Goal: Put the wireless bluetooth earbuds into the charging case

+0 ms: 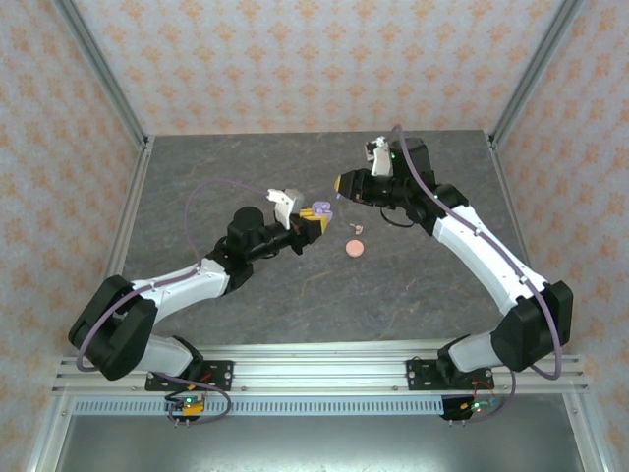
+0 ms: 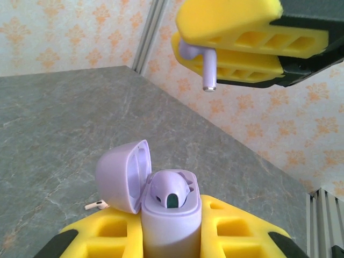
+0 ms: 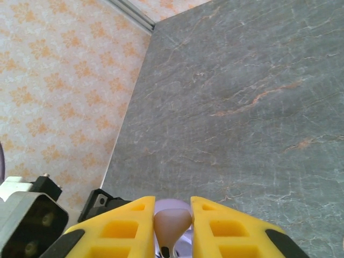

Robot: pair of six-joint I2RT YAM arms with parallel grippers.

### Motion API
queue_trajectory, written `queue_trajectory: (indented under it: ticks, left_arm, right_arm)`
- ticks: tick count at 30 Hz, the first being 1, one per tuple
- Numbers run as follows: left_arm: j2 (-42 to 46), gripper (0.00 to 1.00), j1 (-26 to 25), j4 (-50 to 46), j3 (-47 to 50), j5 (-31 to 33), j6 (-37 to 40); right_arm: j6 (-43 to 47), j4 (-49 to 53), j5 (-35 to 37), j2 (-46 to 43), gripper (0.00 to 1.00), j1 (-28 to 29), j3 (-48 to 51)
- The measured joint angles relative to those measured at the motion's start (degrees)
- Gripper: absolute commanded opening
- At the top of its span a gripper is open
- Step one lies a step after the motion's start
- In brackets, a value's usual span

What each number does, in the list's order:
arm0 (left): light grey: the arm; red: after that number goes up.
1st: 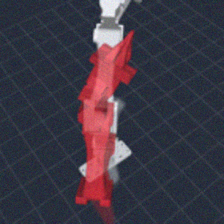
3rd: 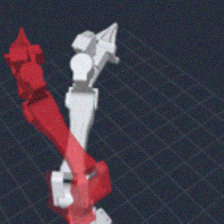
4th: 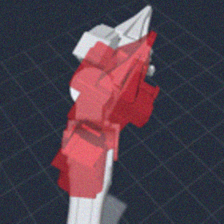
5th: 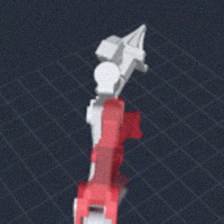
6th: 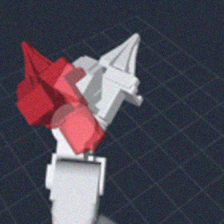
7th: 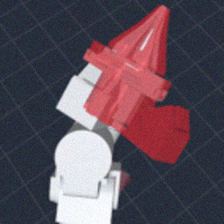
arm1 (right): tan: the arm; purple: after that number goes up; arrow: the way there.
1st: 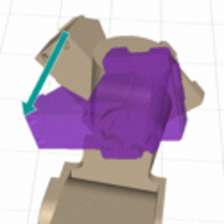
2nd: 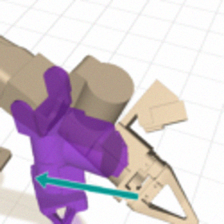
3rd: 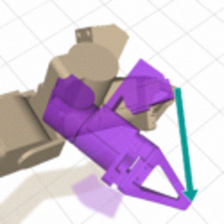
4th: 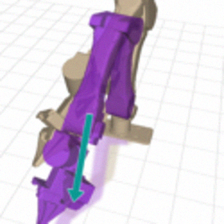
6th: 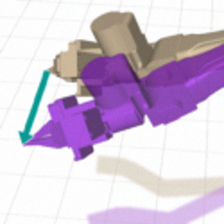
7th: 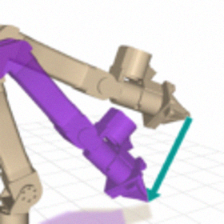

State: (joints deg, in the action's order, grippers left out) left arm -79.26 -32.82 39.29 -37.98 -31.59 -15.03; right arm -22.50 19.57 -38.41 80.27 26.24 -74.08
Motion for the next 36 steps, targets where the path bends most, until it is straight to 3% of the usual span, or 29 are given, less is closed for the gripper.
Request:
queue_trajectory:
  ticks: [36]
  left_arm:
    - [0.0,0.16,-3.6,-0.2,-3.6,5.3,-0.1]
  right_arm:
    - [2.2,0.1,2.0,-1.5,0.21,2.4,0.7]
